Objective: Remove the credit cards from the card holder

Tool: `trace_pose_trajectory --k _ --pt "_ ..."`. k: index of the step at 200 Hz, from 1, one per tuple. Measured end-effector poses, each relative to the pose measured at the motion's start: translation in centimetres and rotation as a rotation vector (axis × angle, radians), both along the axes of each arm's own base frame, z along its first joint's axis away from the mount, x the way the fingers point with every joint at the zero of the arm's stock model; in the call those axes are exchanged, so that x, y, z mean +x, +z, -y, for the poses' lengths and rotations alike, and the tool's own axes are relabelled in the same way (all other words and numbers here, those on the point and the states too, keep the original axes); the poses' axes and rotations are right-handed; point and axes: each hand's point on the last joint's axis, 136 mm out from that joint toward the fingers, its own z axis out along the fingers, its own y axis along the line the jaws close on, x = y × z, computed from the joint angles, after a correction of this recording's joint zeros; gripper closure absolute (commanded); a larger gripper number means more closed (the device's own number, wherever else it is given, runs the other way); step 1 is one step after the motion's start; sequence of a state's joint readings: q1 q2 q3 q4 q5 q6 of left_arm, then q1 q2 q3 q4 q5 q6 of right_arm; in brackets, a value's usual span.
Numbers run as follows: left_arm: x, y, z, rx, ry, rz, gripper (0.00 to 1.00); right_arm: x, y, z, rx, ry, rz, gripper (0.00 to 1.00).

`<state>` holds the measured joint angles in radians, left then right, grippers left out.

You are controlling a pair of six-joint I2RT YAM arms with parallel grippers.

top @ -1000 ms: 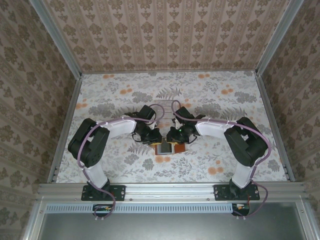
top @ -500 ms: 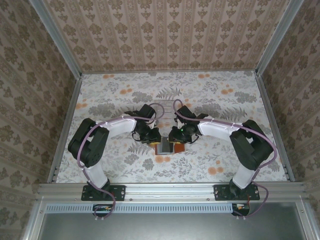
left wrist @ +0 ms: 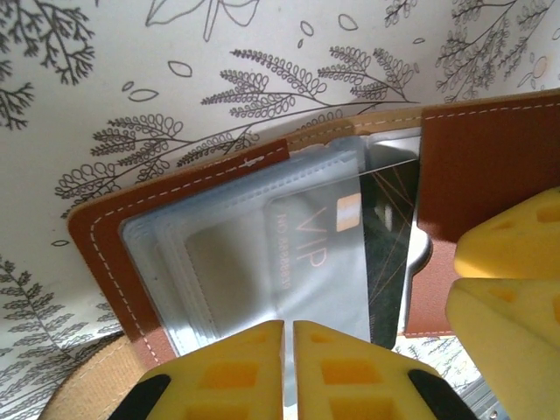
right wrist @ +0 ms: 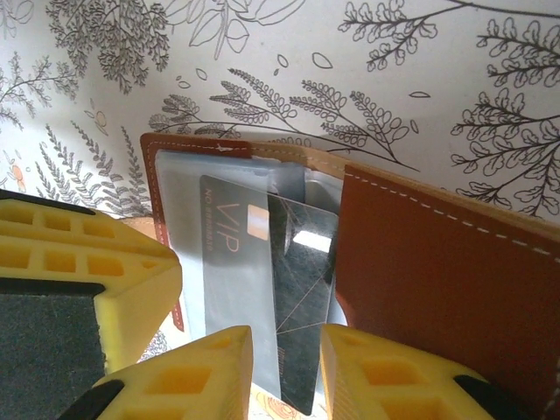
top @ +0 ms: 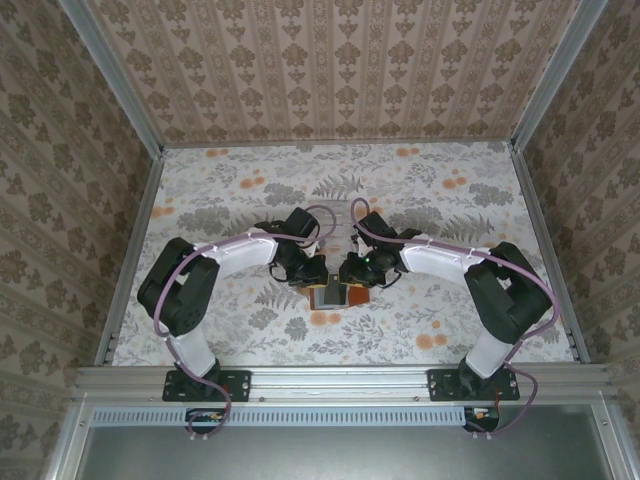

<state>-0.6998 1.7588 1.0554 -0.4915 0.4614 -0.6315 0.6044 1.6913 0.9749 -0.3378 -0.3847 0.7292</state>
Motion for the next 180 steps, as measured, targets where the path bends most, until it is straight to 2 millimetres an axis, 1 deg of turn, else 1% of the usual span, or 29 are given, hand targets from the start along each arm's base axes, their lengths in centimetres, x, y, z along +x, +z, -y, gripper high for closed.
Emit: trace_pose_trajectory --k 41,75,130,156,180 --pt "-0.2 -1.1 -0.4 0.034 0.000 -0.018 0.87 -0.1 -1.1 0.1 0.009 -0.001 -0.024 0.71" --pt "-0.2 -1.3 -0.5 0.040 -0.013 -0.014 0.87 -0.1 -1.8 0.3 0.024 -0.005 -0.035 0.71" --pt "-0.2 -1.3 -0.7 0.058 -0.030 -0.011 0.87 -0.1 -2.0 -0.2 0.087 -0.002 -0.034 0.72" --pt "-0.3 -1.4 -0.9 0.068 -0.037 -0.014 0.87 -0.1 -2.6 -0.5 0.131 -0.006 -0.051 0.73" --pt "-0.4 -1.4 -1.1 0.077 -0.037 -0.018 0.87 0.1 -2.5 -0.7 0.175 -0.010 -0.052 0.75"
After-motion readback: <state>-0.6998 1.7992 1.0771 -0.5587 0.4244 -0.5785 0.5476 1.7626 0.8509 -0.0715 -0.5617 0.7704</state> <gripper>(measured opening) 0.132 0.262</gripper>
